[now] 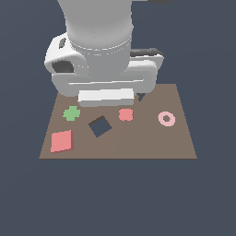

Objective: Insert a designated object into the corresponding slot on a board.

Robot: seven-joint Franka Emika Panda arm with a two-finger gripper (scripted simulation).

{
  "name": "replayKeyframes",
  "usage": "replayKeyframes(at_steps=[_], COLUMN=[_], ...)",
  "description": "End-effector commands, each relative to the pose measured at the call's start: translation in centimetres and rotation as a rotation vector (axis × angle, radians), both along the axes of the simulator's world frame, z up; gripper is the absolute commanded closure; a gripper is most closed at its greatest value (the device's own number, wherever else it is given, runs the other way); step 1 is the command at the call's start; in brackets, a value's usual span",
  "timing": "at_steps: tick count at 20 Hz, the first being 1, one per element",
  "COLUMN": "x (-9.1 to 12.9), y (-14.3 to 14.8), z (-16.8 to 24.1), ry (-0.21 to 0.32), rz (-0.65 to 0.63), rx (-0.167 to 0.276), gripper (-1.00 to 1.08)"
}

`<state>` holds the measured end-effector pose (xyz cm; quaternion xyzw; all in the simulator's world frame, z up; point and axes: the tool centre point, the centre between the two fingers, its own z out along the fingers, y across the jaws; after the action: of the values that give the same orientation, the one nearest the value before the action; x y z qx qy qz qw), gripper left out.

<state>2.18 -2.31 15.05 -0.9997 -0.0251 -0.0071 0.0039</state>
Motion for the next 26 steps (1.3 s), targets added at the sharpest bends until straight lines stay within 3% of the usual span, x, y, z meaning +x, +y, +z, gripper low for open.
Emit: replayKeyframes(at_steps=[1,14,26], x=[0.6,5.1,7.3], y=[-1.8,-11.2,-14.8], z=[-1.1,-7.3,-9.7], ry=[0.002,0.010,0.013], rz=[0.015,0.103,0.139], rx=[-0.001,-0.007,-0.009], gripper=[-0.92,-0.92,-0.92])
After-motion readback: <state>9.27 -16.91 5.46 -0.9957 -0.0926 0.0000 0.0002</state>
